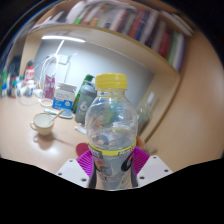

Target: Pour water

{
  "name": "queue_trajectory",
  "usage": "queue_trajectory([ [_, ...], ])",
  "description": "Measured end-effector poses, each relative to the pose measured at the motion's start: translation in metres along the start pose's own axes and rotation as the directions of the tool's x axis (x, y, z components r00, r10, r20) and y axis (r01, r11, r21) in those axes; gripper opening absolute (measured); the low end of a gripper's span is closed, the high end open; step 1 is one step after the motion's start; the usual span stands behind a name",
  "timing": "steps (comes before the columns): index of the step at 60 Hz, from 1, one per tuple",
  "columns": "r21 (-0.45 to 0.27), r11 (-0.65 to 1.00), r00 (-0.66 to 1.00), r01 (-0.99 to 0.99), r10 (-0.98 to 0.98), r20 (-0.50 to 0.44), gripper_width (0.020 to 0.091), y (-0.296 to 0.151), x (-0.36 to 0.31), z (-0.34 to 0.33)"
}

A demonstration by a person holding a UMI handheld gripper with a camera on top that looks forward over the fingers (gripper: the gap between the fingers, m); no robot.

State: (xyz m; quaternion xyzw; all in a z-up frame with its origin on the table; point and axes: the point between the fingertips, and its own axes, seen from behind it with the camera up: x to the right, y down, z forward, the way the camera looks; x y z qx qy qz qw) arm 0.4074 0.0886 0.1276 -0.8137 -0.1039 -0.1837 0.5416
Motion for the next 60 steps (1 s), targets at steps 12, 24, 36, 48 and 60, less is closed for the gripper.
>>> queue_trajectory([
  [12, 0.002, 0.628, 0.62, 0.778, -0.766, -0.169, 0.0479, -0.116, 0.001, 0.076],
  [24, -0.035, -0.099, -0.105, 0.994, -0.947, -0.302, 0.0477, -0.177, -0.065, 0.12],
  [36, -0.092, -0.459, -0.46, 0.884, -0.817, -0.347, 0.0475, -0.206, -0.109, 0.125],
  [48, -0.08, -0.505, -0.5, 0.859, -0.797, -0.34, 0.0476, -0.202, -0.125, 0.125],
  [60, 0.034, 0.134, 0.138, 0.99, -0.956, -0.257, 0.0477, -0.203, -0.09, 0.131],
])
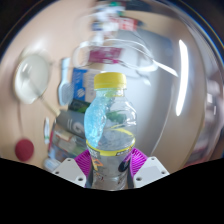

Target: Pour water

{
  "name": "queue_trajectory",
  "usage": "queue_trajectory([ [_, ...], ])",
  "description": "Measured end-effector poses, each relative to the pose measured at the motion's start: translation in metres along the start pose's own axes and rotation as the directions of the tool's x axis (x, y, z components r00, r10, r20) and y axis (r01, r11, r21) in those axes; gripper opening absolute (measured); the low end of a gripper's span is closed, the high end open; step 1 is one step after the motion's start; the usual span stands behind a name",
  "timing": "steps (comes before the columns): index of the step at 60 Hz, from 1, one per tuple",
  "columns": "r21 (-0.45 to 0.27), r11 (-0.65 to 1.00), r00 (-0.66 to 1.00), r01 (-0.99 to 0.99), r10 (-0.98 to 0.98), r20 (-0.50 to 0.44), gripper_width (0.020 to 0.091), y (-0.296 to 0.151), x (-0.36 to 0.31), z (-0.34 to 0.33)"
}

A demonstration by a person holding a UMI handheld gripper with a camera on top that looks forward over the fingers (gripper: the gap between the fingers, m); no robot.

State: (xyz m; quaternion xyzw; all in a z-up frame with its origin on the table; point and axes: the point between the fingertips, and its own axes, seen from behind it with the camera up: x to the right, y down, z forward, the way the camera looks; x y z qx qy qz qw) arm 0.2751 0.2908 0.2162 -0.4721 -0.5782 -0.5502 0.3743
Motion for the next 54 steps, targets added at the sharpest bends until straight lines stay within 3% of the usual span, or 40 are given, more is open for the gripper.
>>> queue_trajectory([
  [4, -0.056, 0.852, 0.849, -0.521, 0.523, 0.071, 0.0478, 0.021, -0.005, -0.006],
  [7, -0.102, 0.579, 0.571, -0.809, 0.815, 0.098, 0.0482, 0.029, -0.016, -0.014],
  [13, -0.141, 0.025, 0.018, -0.99, 0.999, 0.046, 0.0477, 0.046, -0.048, -0.03],
  [15, -0.158, -0.05, -0.055, -0.986, 0.998, 0.026, 0.0477, 0.059, -0.07, -0.033],
  [28, -0.167, -0.197, -0.211, -0.966, 0.975, 0.075, 0.0484, 0.054, -0.16, -0.039],
  [37, -0.181, -0.238, -0.267, -0.954, 0.951, 0.158, 0.05, 0.034, -0.174, -0.035],
  [39, -0.137, -0.243, -0.263, -0.96, 0.952, 0.158, 0.0499, 0.035, -0.168, -0.035],
  [45, -0.096, -0.23, -0.244, -0.968, 0.953, 0.178, 0.05, 0.032, -0.169, -0.036],
  [54, -0.089, -0.241, -0.254, -0.966, 0.95, 0.182, 0.05, 0.032, -0.17, -0.037],
])
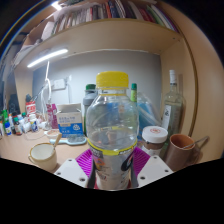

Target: Pour water

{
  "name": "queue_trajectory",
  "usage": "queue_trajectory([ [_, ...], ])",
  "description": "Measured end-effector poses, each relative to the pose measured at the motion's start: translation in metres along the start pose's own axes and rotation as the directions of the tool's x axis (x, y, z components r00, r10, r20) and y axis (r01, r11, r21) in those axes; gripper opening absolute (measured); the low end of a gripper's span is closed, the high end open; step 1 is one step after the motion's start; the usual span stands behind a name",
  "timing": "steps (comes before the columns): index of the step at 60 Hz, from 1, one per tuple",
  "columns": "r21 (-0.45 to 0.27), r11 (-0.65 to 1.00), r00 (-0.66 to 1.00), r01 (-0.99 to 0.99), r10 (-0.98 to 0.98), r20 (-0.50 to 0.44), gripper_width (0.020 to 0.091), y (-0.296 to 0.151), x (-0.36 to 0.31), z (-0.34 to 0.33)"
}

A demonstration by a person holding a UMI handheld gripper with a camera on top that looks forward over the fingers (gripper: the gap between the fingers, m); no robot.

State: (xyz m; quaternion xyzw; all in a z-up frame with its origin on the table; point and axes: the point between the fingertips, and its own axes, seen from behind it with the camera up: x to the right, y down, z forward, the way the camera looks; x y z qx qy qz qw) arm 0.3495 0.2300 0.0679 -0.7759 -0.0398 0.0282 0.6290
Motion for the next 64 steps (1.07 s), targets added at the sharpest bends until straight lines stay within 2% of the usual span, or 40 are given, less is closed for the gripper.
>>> queue_trajectory([
  [5, 0.006, 1.0, 1.0, 0.001, -0.001, -0.001, 0.0513, -0.001, 0.0, 0.0],
  [10, -0.037, 0.999, 1.0, 0.025, -0.025, -0.002, 0.0597, 0.002, 0.0, -0.001],
  [13, -0.084, 0.994, 0.998, 0.065, -0.065, -0.006, 0.0672, 0.007, 0.005, -0.002],
  [18, -0.131, 0.989, 0.997, 0.069, -0.071, -0.013, 0.0861, 0.012, 0.009, -0.01],
  [26, -0.192, 0.98, 0.998, -0.053, 0.058, 0.022, 0.0839, 0.021, -0.005, -0.038],
  [32, -0.204, 0.976, 0.997, -0.075, 0.073, -0.019, 0.0844, 0.018, 0.001, -0.068],
  [64, -0.191, 0.981, 0.99, -0.036, 0.008, -0.142, 0.0839, -0.051, -0.057, -0.335],
])
